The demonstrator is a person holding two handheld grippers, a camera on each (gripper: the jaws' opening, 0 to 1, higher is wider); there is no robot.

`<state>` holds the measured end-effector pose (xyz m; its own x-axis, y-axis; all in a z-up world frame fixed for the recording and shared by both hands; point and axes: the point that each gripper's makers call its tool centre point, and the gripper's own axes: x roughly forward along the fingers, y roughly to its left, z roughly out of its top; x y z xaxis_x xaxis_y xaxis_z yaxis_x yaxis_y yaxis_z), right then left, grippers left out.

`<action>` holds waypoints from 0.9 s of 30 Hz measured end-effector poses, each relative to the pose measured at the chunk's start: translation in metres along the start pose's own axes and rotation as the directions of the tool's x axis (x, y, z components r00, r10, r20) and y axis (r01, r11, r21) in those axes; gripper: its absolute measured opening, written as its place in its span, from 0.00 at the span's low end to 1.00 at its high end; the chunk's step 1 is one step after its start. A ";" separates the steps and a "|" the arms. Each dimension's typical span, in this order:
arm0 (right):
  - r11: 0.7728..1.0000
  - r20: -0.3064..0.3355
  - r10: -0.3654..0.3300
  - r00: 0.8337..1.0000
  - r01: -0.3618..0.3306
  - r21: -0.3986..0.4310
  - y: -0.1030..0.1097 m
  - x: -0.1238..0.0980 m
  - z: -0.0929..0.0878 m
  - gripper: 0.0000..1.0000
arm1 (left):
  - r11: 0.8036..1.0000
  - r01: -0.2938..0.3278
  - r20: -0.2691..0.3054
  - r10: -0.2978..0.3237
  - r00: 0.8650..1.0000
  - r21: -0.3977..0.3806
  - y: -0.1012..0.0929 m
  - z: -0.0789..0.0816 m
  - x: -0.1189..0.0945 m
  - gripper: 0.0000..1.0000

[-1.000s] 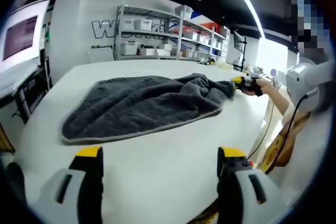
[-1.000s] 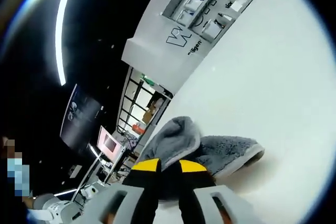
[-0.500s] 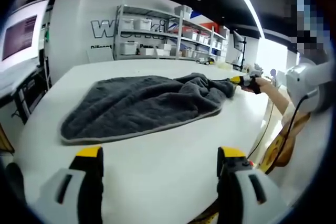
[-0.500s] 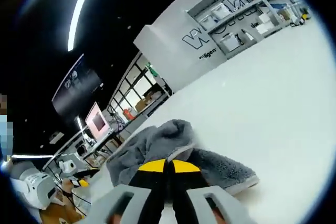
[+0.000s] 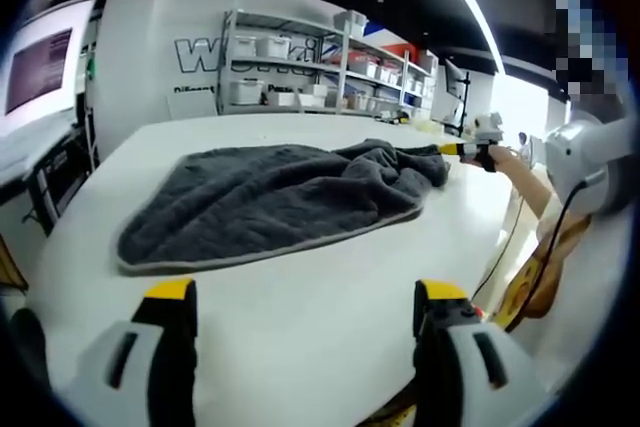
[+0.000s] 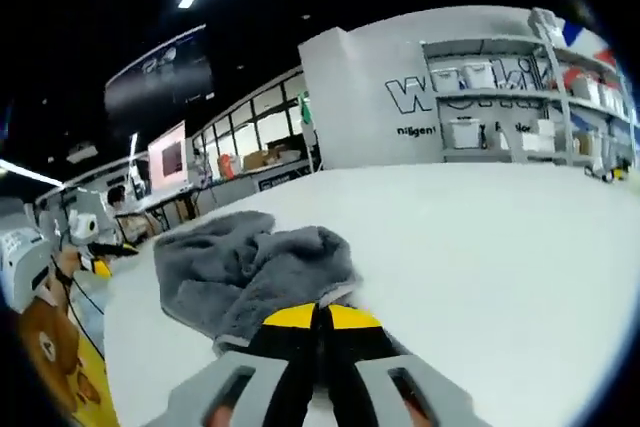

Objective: Fold the towel on the table until its edges align and the towel forms a compact rectangular stack.

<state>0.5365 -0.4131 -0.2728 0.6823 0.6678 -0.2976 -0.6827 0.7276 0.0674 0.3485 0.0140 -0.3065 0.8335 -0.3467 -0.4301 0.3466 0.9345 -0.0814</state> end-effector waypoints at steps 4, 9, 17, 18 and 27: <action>0.985 -0.013 -0.046 0.999 0.043 -0.165 -0.002 -0.001 0.010 0.02 | 1.000 0.000 -0.001 0.000 1.000 0.000 0.000 0.000 0.000 0.94; 0.942 -0.031 -0.107 0.994 0.092 -0.323 -0.007 0.000 0.020 0.02 | 1.000 0.003 0.000 -0.003 1.000 0.000 0.000 -0.001 0.000 0.94; 0.917 -0.049 -0.118 0.992 0.090 -0.390 -0.006 0.005 0.021 0.02 | 1.000 0.000 0.002 0.000 1.000 -0.006 0.001 -0.001 -0.001 0.94; 0.916 -0.049 -0.117 0.992 0.089 -0.390 -0.006 0.005 0.021 0.02 | 1.000 -0.002 0.002 0.002 1.000 -0.007 0.002 -0.002 -0.001 0.94; 0.898 -0.048 -0.139 0.989 0.106 -0.427 -0.017 0.003 0.035 0.02 | 1.000 0.000 0.006 0.000 1.000 -0.008 0.002 -0.001 0.001 0.94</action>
<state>0.5591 -0.4175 -0.2417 0.7573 0.5515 -0.3499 -0.6528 0.6570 -0.3771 0.3492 0.0155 -0.3078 0.8359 -0.3473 -0.4250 0.3435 0.9350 -0.0885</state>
